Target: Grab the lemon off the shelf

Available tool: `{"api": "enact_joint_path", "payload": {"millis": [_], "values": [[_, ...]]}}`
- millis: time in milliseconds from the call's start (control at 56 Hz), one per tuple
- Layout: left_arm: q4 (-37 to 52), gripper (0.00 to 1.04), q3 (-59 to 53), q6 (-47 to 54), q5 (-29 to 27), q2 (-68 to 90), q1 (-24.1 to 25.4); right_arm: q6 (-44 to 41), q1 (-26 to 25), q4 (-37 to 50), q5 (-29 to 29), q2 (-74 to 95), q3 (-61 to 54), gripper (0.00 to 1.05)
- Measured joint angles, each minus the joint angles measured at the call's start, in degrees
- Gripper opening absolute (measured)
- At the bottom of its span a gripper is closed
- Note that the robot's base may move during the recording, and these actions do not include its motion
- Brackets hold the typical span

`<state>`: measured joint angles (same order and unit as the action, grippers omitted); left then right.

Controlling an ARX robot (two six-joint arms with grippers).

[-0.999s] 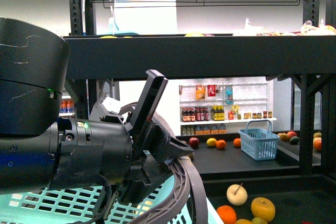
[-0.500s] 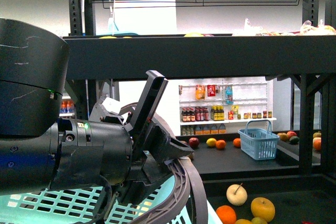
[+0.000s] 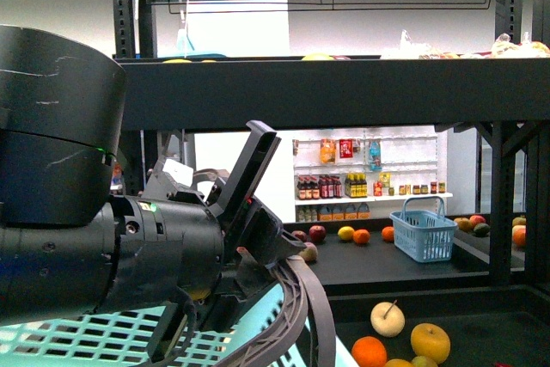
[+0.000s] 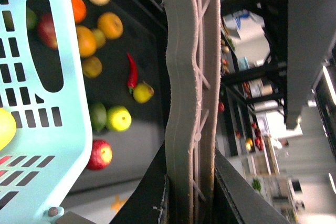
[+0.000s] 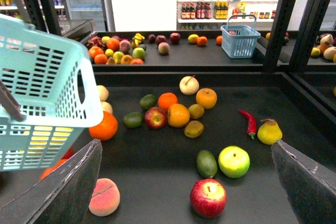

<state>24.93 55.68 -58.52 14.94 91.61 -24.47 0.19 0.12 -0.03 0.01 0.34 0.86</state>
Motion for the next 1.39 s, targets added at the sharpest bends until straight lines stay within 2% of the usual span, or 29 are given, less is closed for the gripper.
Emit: {"api": "enact_joint_path", "payload": {"millis": [196, 303, 393, 464, 589, 839, 1196, 1392], "values": [[3.4, 0.13, 0.4, -5.3, -8.1, 0.0, 5.6, 0.0, 0.0, 0.0, 0.0, 0.0, 0.0, 0.97], [6.8, 0.13, 1.7, -12.0, -12.5, 0.0, 11.3, 0.0, 0.0, 0.0, 0.0, 0.0, 0.0, 0.97], [10.6, 0.13, 4.1, -18.9, -16.5, 0.0, 18.0, 0.0, 0.0, 0.0, 0.0, 0.0, 0.0, 0.97], [12.4, 0.13, 6.5, -24.1, -17.5, 0.5, 22.6, 0.0, 0.0, 0.0, 0.0, 0.0, 0.0, 0.97], [12.8, 0.13, 10.5, -27.4, -16.4, 3.1, 28.8, 0.0, 0.0, 0.0, 0.0, 0.0, 0.0, 0.97], [18.3, 0.13, 12.6, -32.1, -13.9, 8.8, 36.4, 0.0, 0.0, 0.0, 0.0, 0.0, 0.0, 0.97], [28.5, 0.13, 16.1, -33.4, -4.8, 17.0, 44.5, 0.0, 0.0, 0.0, 0.0, 0.0, 0.0, 0.97], [33.6, 0.13, 16.2, -34.1, -2.8, 21.1, 46.8, 0.0, 0.0, 0.0, 0.0, 0.0, 0.0, 0.97]]}}
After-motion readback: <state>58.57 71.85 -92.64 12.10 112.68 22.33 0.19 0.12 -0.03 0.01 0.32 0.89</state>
